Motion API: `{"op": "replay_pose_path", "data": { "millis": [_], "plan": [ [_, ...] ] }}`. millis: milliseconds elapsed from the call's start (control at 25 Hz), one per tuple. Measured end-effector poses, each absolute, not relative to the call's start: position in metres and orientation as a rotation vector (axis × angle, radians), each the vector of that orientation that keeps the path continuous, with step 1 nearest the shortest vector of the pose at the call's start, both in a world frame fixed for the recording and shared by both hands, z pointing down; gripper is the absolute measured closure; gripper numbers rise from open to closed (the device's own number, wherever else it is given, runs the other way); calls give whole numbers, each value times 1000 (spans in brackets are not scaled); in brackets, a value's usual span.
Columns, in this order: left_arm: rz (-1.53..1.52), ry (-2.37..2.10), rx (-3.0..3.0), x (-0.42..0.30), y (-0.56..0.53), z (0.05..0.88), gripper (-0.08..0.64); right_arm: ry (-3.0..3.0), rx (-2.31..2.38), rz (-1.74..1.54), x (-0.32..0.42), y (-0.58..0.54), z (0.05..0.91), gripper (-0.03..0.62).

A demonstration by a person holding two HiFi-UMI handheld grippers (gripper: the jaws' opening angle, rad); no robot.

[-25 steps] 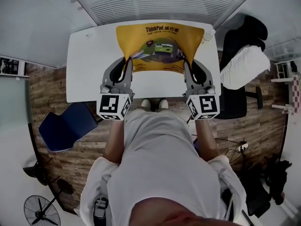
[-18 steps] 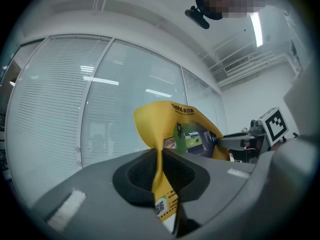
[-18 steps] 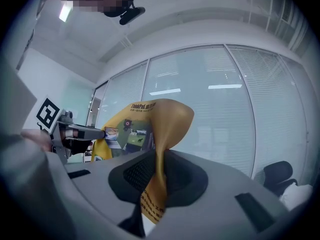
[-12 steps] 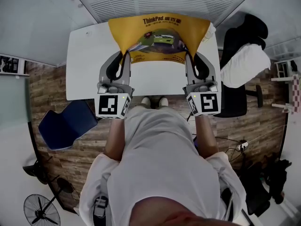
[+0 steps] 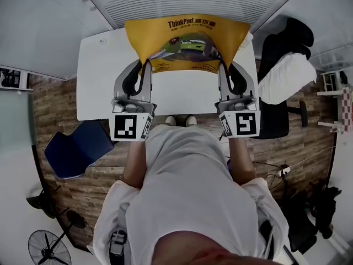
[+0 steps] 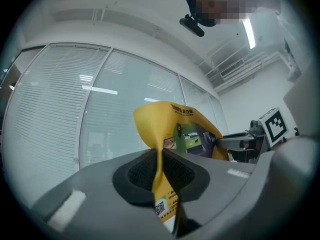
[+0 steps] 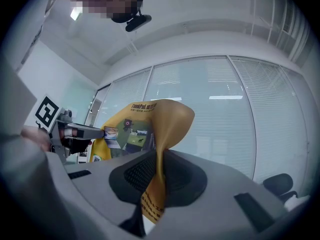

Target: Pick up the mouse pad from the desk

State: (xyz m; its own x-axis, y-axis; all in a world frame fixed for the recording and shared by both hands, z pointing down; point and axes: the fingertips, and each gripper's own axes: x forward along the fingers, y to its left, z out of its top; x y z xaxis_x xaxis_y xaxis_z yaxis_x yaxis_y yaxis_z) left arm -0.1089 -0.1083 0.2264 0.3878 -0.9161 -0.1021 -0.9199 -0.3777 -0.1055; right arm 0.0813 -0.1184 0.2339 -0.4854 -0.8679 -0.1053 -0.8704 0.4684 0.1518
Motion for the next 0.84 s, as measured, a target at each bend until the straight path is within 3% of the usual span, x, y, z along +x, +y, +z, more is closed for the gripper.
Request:
{"op": "replay_pose_path", "data": {
  "millis": [840],
  "plan": [
    [42, 1659, -2488, -100, -82, 230, 525, 2674, -1590, 306, 92, -91, 237, 546]
  ]
}}
